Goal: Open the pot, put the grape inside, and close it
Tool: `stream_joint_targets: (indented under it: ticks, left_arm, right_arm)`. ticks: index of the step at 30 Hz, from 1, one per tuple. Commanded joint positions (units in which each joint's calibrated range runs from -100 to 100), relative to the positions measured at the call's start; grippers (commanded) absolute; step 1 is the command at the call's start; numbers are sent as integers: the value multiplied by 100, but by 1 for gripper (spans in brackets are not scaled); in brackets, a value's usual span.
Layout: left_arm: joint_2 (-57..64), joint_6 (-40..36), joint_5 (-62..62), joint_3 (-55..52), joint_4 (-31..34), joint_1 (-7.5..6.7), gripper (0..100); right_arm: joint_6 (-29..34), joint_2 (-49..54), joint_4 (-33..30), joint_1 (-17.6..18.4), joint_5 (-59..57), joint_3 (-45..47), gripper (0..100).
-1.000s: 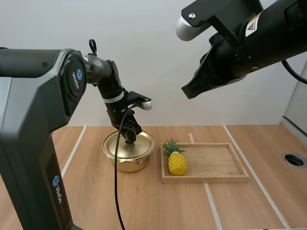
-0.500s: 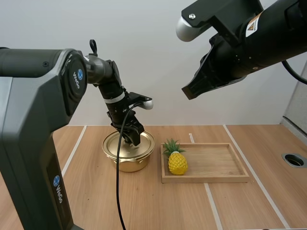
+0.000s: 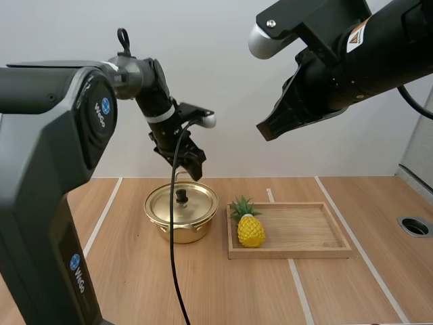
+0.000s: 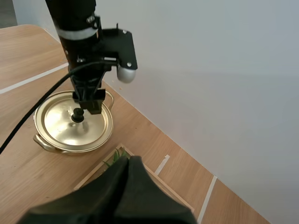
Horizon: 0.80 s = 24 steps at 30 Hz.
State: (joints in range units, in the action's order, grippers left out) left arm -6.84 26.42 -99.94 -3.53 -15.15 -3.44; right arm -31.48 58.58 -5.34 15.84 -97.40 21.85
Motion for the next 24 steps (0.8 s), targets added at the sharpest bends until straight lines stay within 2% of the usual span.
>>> stream_joint_targets:
  ticks: [1,18,21,24]
  left_arm:
    - [439,-136,-6,477,-92,-11,100]
    - [2818,-953,-6,2625,113,-11,100]
    - [3190,-1124,-6,2705,124,-11,100]
    - [3504,-1259,-6,2705,174,-11,100]
  right_arm:
    - [11,56,-14,-31,-33,22,0]
    - [66,56,-14,-31,8,22,0]
    - [625,114,-98,-31,396,22,0]
    - [1210,225,-437,-31,863,-140,0]
